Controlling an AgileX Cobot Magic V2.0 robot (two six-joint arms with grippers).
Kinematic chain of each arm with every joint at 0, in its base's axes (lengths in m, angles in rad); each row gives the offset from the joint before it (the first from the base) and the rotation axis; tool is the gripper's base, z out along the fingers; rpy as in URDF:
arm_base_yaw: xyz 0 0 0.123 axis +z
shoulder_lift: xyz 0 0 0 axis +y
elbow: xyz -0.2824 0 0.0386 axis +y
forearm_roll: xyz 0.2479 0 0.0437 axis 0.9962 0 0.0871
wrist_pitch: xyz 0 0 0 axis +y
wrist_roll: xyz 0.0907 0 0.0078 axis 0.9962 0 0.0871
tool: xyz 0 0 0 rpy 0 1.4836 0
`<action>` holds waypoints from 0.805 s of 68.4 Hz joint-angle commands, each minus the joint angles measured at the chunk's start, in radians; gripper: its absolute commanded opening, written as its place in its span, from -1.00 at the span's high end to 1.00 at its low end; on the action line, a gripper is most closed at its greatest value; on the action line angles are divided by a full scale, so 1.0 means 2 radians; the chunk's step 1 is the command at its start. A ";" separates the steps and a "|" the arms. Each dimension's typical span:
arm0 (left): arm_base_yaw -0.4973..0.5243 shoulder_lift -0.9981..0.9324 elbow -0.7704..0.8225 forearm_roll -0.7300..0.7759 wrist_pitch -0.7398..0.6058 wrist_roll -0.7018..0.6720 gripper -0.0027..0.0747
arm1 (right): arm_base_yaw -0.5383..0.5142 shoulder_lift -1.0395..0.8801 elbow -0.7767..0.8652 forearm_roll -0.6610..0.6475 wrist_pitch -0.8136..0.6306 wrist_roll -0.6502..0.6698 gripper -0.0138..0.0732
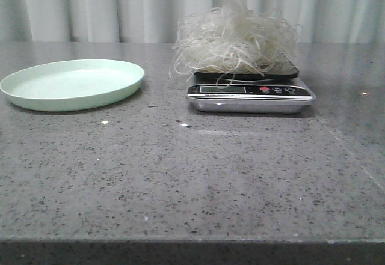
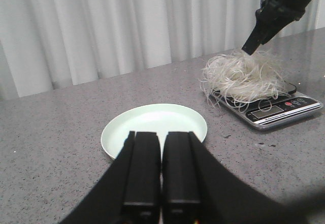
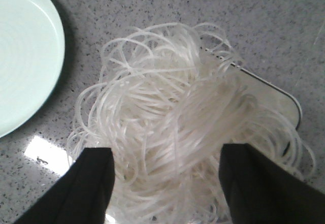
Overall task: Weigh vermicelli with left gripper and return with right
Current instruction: 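Lower the right gripper onto the vermicelli on the scale and close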
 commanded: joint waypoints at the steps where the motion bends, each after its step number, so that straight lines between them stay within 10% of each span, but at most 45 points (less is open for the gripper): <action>1: 0.001 0.008 -0.012 -0.004 -0.035 -0.004 0.58 | 0.001 0.011 -0.043 -0.011 0.016 -0.003 -0.57; 25: 0.001 0.008 -0.012 -0.004 -0.035 -0.004 0.58 | 0.001 0.092 -0.066 -0.060 0.097 -0.003 -0.53; 37: 0.001 0.008 -0.012 -0.004 -0.035 -0.004 0.58 | 0.001 0.096 -0.066 -0.060 0.095 -0.003 0.42; 55: 0.001 0.008 -0.012 -0.004 -0.035 -0.004 0.58 | 0.002 0.078 -0.092 -0.057 0.100 -0.003 0.27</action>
